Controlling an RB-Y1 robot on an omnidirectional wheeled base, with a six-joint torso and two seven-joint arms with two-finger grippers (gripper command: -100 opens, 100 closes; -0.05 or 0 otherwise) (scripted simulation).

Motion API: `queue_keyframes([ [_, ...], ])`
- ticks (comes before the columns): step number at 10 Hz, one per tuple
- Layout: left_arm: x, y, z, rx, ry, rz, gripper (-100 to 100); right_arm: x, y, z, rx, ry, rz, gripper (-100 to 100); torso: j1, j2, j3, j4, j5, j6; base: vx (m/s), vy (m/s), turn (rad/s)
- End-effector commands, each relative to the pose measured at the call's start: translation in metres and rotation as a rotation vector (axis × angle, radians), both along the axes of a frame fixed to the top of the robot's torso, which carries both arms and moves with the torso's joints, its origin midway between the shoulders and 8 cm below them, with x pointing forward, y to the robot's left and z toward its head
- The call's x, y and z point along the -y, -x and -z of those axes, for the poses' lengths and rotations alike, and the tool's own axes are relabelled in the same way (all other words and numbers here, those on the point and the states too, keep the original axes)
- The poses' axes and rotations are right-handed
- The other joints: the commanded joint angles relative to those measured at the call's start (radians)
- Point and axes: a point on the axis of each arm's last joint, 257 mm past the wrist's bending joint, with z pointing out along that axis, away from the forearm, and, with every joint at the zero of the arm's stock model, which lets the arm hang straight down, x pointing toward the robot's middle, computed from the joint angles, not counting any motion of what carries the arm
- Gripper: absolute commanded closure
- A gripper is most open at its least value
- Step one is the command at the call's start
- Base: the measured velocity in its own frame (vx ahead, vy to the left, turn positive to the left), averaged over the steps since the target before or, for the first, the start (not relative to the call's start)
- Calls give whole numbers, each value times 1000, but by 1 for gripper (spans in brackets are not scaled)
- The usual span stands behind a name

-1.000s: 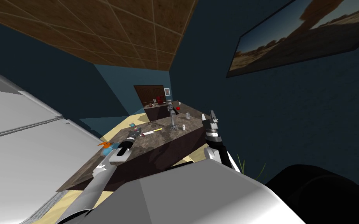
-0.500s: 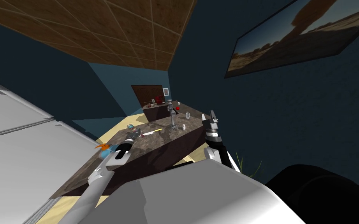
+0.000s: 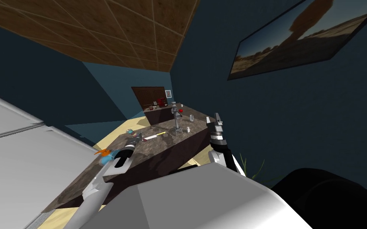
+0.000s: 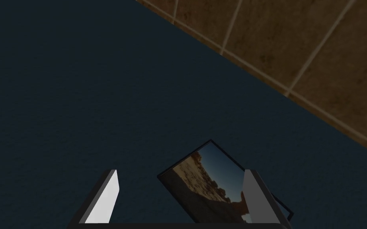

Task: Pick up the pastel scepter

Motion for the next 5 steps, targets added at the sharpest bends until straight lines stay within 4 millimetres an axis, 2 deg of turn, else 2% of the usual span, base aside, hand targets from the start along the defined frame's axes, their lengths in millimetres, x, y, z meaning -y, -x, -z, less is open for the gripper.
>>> queue_keyframes([
  [1, -2, 11, -2, -2, -2, -14, 100, 0, 0, 0, 0, 0, 0, 0, 0, 0, 0, 0, 0, 0, 3, 37, -78],
  [3, 5, 7, -18, 28, -9, 0, 100, 0, 0, 0, 0, 0, 0, 0, -2, 0, 1, 1, -1, 0, -4, 9, 13],
  [4, 3, 9, -12, 19, -6, -5, 100, 0, 0, 0, 0, 0, 0, 0, -3, 0, 1, 1, -2, 0, 0, 0, 0],
  [5, 4, 9, -13, 21, -7, -4, 0, 0, 0, 0, 0, 0, 0, 0, -3, 0, 0, 1, -1, 0, 0, 0, 0],
])
